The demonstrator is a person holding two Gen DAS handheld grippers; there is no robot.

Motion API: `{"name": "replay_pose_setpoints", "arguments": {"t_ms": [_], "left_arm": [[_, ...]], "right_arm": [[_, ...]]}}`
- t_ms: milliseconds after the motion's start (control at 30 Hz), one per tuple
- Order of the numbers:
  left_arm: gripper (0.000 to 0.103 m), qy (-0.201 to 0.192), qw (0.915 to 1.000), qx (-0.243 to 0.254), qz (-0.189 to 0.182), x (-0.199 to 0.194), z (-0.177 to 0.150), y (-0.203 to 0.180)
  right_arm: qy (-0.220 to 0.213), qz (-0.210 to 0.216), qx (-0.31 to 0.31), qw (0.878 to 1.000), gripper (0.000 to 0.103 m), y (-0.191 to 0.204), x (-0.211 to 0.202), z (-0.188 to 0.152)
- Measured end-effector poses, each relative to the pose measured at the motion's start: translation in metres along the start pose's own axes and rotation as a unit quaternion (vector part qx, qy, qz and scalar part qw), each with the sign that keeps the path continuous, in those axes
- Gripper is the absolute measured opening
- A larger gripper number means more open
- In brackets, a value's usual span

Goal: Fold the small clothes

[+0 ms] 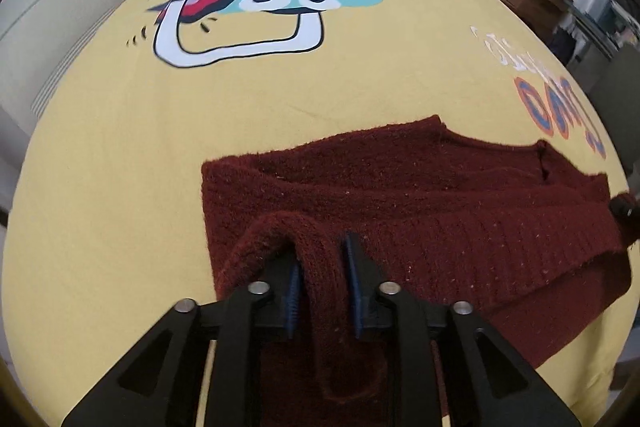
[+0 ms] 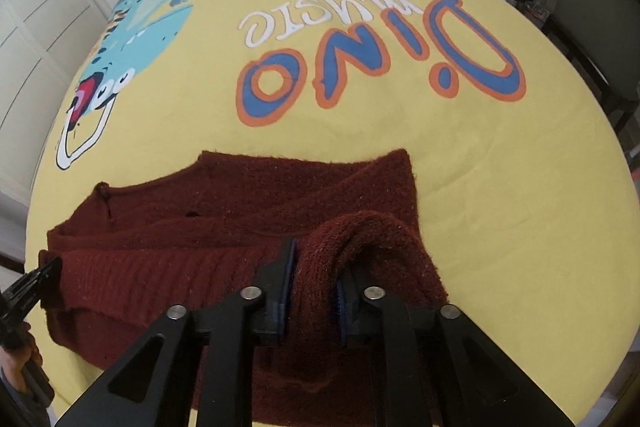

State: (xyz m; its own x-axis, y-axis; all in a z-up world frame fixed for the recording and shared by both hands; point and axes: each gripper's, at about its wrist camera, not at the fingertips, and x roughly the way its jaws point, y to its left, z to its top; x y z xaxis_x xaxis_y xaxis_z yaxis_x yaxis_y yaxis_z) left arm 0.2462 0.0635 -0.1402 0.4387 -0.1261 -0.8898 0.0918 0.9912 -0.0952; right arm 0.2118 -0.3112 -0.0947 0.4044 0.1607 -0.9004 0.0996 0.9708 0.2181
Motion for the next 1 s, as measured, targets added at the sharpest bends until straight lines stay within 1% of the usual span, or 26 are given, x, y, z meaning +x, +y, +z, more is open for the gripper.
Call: {"name": "replay_pose_setpoints", "arguments": {"t_ms": [33, 67, 100, 133, 167, 200, 233, 300, 333, 400, 533, 600, 700, 767, 867, 933, 1000], "left_arm": [[0.033, -0.001, 1.0, -0.003, -0.002, -0.003, 0.0, 0.0], [0.046, -0.002, 1.0, -0.003, -0.001, -0.006, 0.001, -0.001], [0.053, -0.004, 1.0, -0.002, -0.002, -0.01, 0.002, -0.003], [0.066, -0.008, 0.9999, -0.001, -0.006, -0.014, 0.003, -0.004], [0.078, -0.015, 0.9999, 0.002, -0.005, -0.019, 0.004, -0.008], [0.083, -0.022, 0.9998, 0.005, -0.001, -0.024, 0.005, -0.01], [0.089, -0.03, 0.9995, 0.009, 0.001, -0.029, 0.007, -0.013], [0.095, -0.036, 0.9992, 0.014, -0.006, -0.037, 0.01, -0.019], [0.102, -0.034, 0.9992, 0.018, -0.013, -0.041, 0.011, -0.023], [0.102, -0.041, 0.9985, 0.028, -0.024, -0.049, 0.01, -0.032], [0.102, -0.055, 0.9971, 0.045, -0.026, -0.056, 0.002, -0.05], [0.102, -0.054, 0.9964, 0.058, -0.029, -0.052, -0.006, -0.059], [0.102, -0.052, 0.9957, 0.074, -0.019, -0.04, -0.023, -0.07], [0.102, -0.041, 0.9964, 0.073, -0.016, -0.028, -0.034, -0.072], [0.102, -0.023, 0.9971, 0.073, -0.005, -0.011, -0.052, -0.076], [0.102, -0.01, 0.9972, 0.074, 0.007, -0.001, -0.063, -0.077], [0.102, 0.0, 0.9973, 0.073, 0.007, 0.007, -0.073, -0.077]], "right_arm": [[-0.001, 0.001, 0.001, 1.0, 0.027, 0.0, 0.0, -0.001], [-0.003, 0.002, 0.0, 1.0, 0.033, 0.0, 0.0, -0.001], [-0.003, 0.002, -0.002, 1.0, 0.048, 0.001, -0.001, -0.001], [-0.004, 0.0, -0.004, 1.0, 0.069, 0.003, -0.002, -0.001], [-0.01, 0.0, -0.009, 1.0, 0.075, 0.005, -0.006, -0.001], [-0.017, 0.002, -0.013, 1.0, 0.078, 0.007, -0.01, -0.001], [-0.027, 0.002, -0.019, 0.999, 0.079, 0.01, -0.015, 0.0], [-0.038, -0.001, -0.026, 0.999, 0.081, 0.015, -0.023, 0.002], [-0.046, 0.001, -0.029, 0.999, 0.083, 0.017, -0.029, 0.003], [-0.061, 0.0, -0.034, 0.998, 0.086, 0.022, -0.039, 0.003], [-0.085, 0.006, -0.066, 0.994, 0.087, 0.042, -0.054, -0.007], [-0.092, -0.003, -0.098, 0.991, 0.087, 0.058, -0.055, -0.018], [-0.104, -0.02, -0.153, 0.982, 0.088, 0.083, -0.048, -0.047], [-0.104, -0.023, -0.175, 0.979, 0.088, 0.094, -0.038, -0.067], [-0.091, -0.028, -0.192, 0.977, 0.088, 0.105, -0.02, -0.093], [-0.081, -0.028, -0.195, 0.977, 0.088, 0.108, -0.009, -0.105], [-0.068, -0.028, -0.193, 0.978, 0.088, 0.108, 0.002, -0.114]]}}
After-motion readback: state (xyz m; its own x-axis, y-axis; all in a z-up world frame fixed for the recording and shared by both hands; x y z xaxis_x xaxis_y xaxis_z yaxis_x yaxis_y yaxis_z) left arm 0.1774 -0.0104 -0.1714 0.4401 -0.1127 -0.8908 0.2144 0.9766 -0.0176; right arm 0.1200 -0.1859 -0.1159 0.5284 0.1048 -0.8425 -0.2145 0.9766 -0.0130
